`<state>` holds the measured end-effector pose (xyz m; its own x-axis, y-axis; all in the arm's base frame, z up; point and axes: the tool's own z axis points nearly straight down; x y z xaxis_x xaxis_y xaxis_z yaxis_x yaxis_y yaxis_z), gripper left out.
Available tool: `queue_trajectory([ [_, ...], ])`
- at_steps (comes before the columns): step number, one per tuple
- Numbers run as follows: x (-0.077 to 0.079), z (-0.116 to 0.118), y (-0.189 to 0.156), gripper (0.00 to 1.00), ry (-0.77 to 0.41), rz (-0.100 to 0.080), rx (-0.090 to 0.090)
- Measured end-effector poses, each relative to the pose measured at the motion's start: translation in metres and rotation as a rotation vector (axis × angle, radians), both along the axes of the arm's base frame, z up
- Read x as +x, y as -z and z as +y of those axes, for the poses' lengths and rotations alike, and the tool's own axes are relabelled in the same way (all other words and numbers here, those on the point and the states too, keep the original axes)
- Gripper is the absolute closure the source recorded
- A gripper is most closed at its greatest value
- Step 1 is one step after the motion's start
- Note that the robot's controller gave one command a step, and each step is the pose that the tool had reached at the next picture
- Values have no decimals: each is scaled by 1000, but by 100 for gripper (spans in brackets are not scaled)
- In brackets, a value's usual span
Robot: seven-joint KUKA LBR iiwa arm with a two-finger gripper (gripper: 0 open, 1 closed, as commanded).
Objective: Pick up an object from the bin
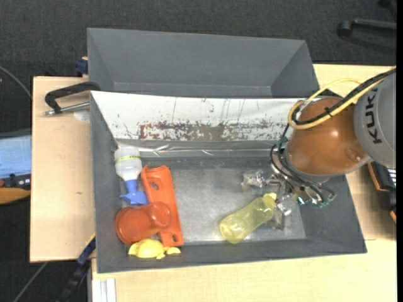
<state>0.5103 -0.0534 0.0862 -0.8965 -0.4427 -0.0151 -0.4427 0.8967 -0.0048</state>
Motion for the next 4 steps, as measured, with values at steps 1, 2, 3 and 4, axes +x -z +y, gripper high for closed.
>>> queue_trajectory([
  [1, 0, 2, 1, 100, -2, 2, 2],
  [2, 0, 2, 1, 100, -2, 2, 2],
  [3, 4, 4, -4, 100, -23, 0, 2],
  [4, 16, 11, -7, 100, -58, -4, 3],
])
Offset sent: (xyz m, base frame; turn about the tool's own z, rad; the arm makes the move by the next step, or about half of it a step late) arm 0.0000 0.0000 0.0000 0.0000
